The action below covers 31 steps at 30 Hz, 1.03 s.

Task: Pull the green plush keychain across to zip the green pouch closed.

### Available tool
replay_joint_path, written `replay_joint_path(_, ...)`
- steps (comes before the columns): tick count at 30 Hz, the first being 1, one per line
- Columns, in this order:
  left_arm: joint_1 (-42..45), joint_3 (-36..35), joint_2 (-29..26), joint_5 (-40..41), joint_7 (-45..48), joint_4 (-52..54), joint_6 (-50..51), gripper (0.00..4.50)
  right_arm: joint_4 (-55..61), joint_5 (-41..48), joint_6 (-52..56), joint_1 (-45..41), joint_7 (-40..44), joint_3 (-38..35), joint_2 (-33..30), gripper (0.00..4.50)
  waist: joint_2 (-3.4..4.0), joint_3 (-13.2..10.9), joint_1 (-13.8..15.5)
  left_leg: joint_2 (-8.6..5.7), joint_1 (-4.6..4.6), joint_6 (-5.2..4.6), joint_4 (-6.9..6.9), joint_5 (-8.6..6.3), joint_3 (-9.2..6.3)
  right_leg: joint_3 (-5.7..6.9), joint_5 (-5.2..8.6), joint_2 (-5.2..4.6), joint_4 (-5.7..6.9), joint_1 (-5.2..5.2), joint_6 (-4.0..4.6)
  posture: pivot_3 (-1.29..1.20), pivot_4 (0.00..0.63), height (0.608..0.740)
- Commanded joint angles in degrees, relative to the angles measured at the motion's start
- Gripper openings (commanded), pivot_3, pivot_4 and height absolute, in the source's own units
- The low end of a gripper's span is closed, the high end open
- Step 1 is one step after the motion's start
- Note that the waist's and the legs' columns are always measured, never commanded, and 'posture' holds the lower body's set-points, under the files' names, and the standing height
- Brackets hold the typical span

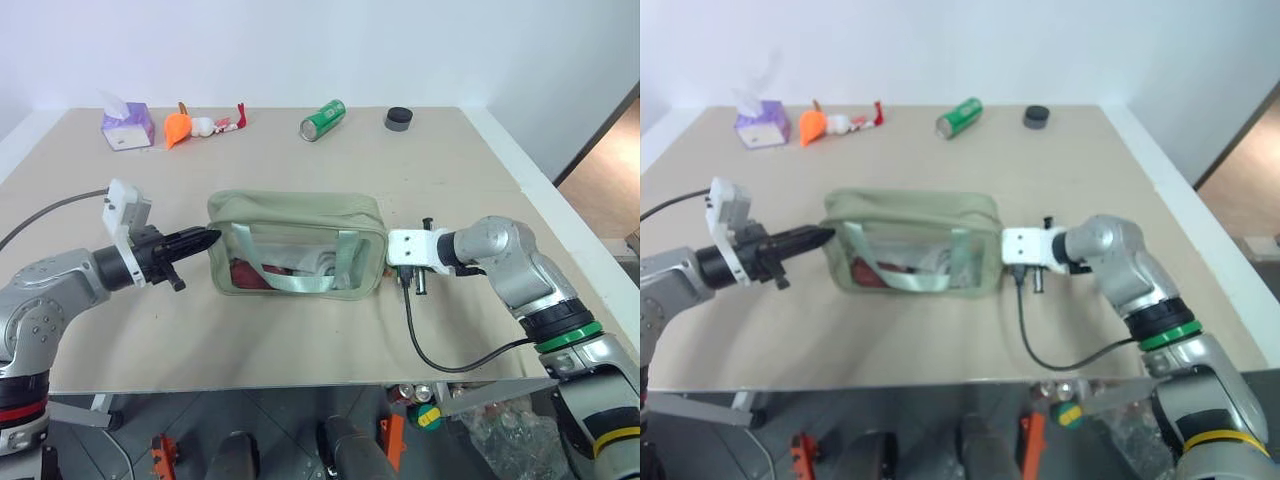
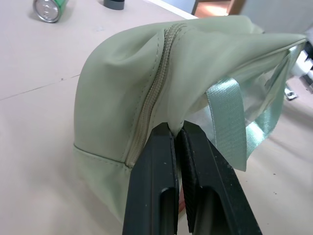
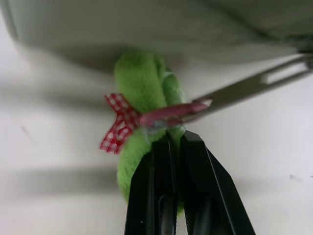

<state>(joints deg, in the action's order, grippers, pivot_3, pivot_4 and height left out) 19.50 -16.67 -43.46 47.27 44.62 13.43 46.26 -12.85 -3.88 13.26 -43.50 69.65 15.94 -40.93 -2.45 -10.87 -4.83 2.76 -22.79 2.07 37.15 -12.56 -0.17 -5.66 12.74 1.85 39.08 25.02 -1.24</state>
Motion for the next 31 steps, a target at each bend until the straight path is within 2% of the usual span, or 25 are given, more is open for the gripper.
replay_joint_path(1,-0.35,-1.14,0.22,1.08,-0.22,1.7,0.28,0.0,4.03,12.76,9.1,-1.59,5.17,-9.44,-0.88,1.18,0.01,-0.01,0.23,-0.02,-0.05,0.0,0.0,0.0,0.0,0.0,0.01,-0.02,0.0,0.01,-0.03,0.0,0.15,0.74)
replay_joint_path(3,-0.28,-1.27,0.31,1.45,-0.45,1.67,0.32,0.0,3.82,14.6,11.4,-2.18,4.77,-11.2,-1.24,1.87,0.01,-0.01,0.32,-0.03,-0.09,-0.01,0.0,-0.02,-0.02,0.03,0.07,-0.05,-0.03,0.0,-0.07,0.0,0.15,0.74)
replay_joint_path(6,0.58,-3.31,1.71,5.94,-1.53,1.57,2.57,1.05,3.18,17.55,15.4,-2.53,5.5,-13.84,-3.26,2.89,0.01,-0.01,0.38,-0.08,-0.15,-0.04,-0.01,-0.04,-0.01,0.03,0.12,-0.13,-0.05,0.04,-0.12,0.0,0.15,0.74)
replay_joint_path(10,0.71,-4.62,1.76,7.97,-3.51,2.55,3.95,2.39,3.82,19.86,16.88,-0.7,7.97,-15.22,-7.18,4.22,0.01,-0.01,0.38,-0.09,-0.33,-0.05,0.01,-0.04,-0.02,0.03,0.12,-0.13,-0.05,0.19,-0.13,0.0,0.15,0.74)
replay_joint_path(13,-1.29,-6.91,-0.04,8.23,-4.35,3.65,4.34,3.34,3.33,22.12,18.1,0.1,8.19,-18.1,-9.83,4.27,0.01,-0.01,0.3,-0.08,-0.33,-0.07,0.0,-0.06,-0.02,0.04,0.13,-0.11,-0.05,0.19,-0.12,0.0,0.15,0.74)
replay_joint_path(17,-7.04,-14.45,-3.99,10.42,-1.7,6.09,4.35,3.34,4.25,26.97,20.99,1.16,7.9,-23.6,-12.09,4.27,0.02,-0.02,0.02,-0.08,-0.33,-0.08,-0.08,-0.06,0.04,-0.04,0.15,-0.1,-0.05,0.26,-0.1,0.0,0.15,0.74)
replay_joint_path(20,-10.43,-21.16,-7.05,11.62,-0.65,4.45,4.75,3.34,8.15,33.53,26.63,1.98,7.46,-28.61,-12.75,4.27,0.03,-0.03,0.05,-0.05,-0.32,-0.08,-0.14,-0.06,0.01,0.03,0.2,-0.08,-0.05,0.28,-0.03,0.0,0.15,0.74)
replay_joint_path(24,-13.6,-27.21,-9.27,12.15,0.28,1.86,5.43,3.34,13.28,38.58,32.3,4.35,5.49,-31.56,-13.34,4.27,0.03,-0.03,0.14,-0.05,-0.27,-0.08,-0.14,-0.06,-0.01,0.07,0.21,-0.09,-0.04,0.25,-0.01,0.0,0.15,0.74)
replay_joint_path(27,-14.56,-27.81,-9.26,11.44,-0.47,0.36,5.07,3.34,15.63,40.43,34.71,5.57,4.29,-30.96,-13.47,4.27,0.03,-0.03,0.18,-0.07,-0.27,-0.08,-0.11,-0.06,0.04,0.02,0.33,-0.14,-0.05,0.25,0.19,0.0,0.15,0.74)
replay_joint_path(31,-14.24,-24.86,-8.02,10.11,-1.0,0.75,3.83,3.34,16.01,39.99,35.02,5.46,3.3,-28.89,-13.81,4.27,0.03,-0.03,0.24,-0.08,-0.29,-0.07,-0.04,-0.06,0.1,-0.02,0.33,-0.15,-0.05,0.25,0.19,0.0,0.15,0.74)
